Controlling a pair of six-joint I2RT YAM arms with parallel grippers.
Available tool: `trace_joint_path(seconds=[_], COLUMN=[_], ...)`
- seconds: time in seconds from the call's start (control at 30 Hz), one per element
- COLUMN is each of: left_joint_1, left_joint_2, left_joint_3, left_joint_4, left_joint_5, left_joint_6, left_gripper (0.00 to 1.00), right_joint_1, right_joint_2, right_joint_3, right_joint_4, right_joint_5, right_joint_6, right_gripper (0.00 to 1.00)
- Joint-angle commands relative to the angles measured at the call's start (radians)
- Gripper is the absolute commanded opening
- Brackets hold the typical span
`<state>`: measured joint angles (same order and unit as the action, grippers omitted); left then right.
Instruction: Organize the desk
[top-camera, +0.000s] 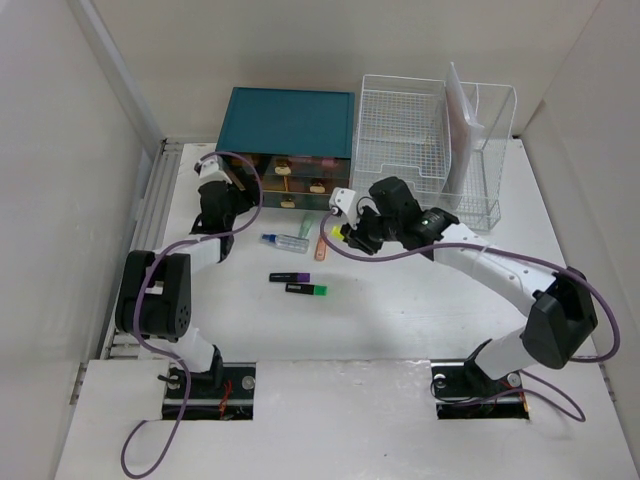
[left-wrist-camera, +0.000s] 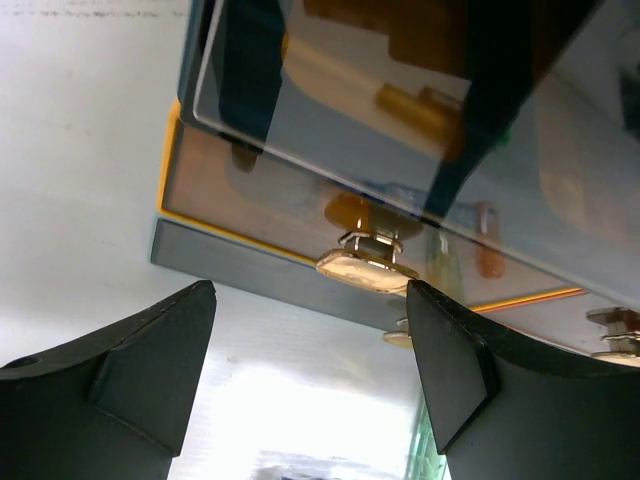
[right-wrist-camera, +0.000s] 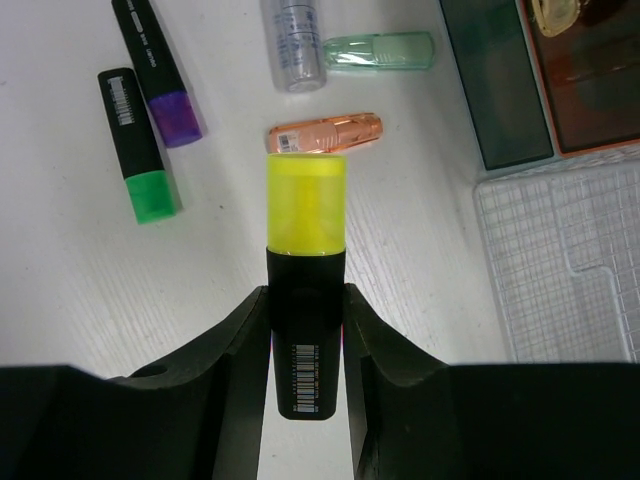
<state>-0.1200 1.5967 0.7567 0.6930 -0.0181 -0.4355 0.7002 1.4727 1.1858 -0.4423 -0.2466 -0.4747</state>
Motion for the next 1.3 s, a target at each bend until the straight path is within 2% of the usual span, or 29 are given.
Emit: trace_joint_path(seconds=[0.0, 0.37, 0.9, 1.23, 1.27], left_joint_1=[0.023, 0.023, 0.002, 0.002, 0.002], left_joint_2=[0.003, 0.052, 0.083, 0.083, 0.083], left_joint_3=[0.004, 0.064, 0.125, 0.135, 0.135], left_joint_4=[0.099, 0.099, 0.077, 0.077, 0.077], left_joint_5=[0.061, 0.115, 0.098, 0.098, 0.098], left_joint_6=[-0.008, 0.001, 0.011, 0.02, 0.02], left_gripper=[0.73, 0.73, 0.64, 0.35, 0.28], right_joint_1=[-0.019, -0.019, -0.019, -0.019, -0.019], right_joint_2=[-0.048, -0.048, -0.048, -0.048, -0.048], right_joint_3=[0.041, 0.041, 0.041, 0.041, 0.041], right_joint_4=[0.008, 0.008, 0.008, 0.008, 0.008], right_joint_5=[-0.039, -0.049, -0.068, -0.068, -0.068], right_joint_6=[-0.005, -0.005, -0.005, -0.005, -0.005], right_gripper=[0.0, 0.0, 0.0, 0.0, 0.0])
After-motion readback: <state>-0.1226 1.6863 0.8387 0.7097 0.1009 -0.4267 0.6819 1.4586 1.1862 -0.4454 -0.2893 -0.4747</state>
